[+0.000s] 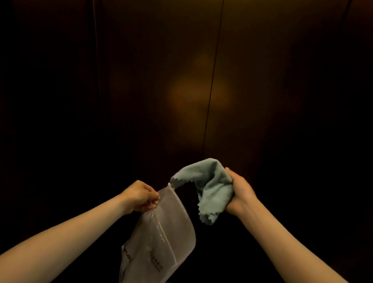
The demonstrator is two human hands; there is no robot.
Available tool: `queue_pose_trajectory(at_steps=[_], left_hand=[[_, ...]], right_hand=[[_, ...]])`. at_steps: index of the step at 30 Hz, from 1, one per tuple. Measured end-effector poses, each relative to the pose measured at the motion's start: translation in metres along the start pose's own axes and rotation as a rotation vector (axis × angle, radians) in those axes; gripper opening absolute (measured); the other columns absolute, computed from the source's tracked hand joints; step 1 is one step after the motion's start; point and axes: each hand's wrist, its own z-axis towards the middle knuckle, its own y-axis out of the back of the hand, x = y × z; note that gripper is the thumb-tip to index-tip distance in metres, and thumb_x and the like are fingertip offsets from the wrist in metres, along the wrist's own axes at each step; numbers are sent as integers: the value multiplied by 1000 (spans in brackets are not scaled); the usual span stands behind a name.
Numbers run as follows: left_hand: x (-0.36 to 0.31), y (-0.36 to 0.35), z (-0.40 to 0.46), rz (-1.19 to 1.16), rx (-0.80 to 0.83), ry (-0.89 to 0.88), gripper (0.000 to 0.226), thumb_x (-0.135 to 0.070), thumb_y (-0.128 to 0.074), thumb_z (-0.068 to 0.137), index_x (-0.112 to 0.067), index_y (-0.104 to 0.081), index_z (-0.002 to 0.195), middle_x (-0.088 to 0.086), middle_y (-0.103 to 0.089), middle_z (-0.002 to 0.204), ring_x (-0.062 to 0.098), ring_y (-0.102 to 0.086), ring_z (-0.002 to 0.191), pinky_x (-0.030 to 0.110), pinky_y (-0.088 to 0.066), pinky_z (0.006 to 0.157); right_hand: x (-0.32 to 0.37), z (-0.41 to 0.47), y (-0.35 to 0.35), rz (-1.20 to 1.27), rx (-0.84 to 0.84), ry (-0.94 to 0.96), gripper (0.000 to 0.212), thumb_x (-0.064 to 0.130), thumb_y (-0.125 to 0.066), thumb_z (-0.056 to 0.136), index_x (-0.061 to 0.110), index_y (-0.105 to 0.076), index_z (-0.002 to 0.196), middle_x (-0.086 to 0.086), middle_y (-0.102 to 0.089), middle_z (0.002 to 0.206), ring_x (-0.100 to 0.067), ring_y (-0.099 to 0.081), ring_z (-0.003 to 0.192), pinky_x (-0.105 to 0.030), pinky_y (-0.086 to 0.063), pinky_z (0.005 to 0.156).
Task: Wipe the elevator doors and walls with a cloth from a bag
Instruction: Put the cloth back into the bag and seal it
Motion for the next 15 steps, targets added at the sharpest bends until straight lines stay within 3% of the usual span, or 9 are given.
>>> queue_pose_trajectory(at_steps=[2, 6, 9, 13, 15], left_hand=[[-3, -1, 0, 4, 10, 0, 18, -8, -55, 93, 0, -68, 82, 7, -60, 60, 8, -55, 45, 16, -46, 43], [-10, -1, 1, -10, 13, -37, 17, -9, -56, 93, 0, -69, 88, 7, -61, 64, 10, -57, 52, 18, -49, 47], [-13, -3, 2, 17, -33, -90, 18, -9, -55, 93, -5, -68, 82, 7, -60, 64, 11, -57, 54, 18, -48, 47], [-16, -10, 3, 17, -28, -126, 15, -9, -55, 93, -5, -68, 88, 7, -61, 67, 12, -57, 56, 20, -49, 51], [-19, -16, 1, -1, -4, -129, 14, -9, -56, 92, -3, -68, 92, 8, -61, 68, 12, -58, 56, 21, -50, 52]], right_hand=[[-7, 3, -2, -53, -57, 46, 36, 34, -55, 91, 5, -64, 111, -20, -68, 106, -35, -66, 95, -48, -52, 88], [-14, -6, -7, -226, -118, 140, 23, 26, -57, 91, 9, -60, 107, -14, -68, 100, -28, -65, 89, -37, -54, 72], [-15, -15, -12, -359, -93, 178, 23, 14, -63, 83, 5, -64, 105, -11, -66, 90, -24, -63, 82, -33, -52, 68], [-20, -26, -15, -509, -42, 253, 28, -7, -51, 75, 8, -65, 94, -7, -55, 77, -17, -52, 70, -31, -49, 61], [-26, -28, -16, -559, -21, 256, 26, -12, -47, 78, 6, -63, 88, -10, -54, 74, -19, -54, 70, -36, -55, 67]])
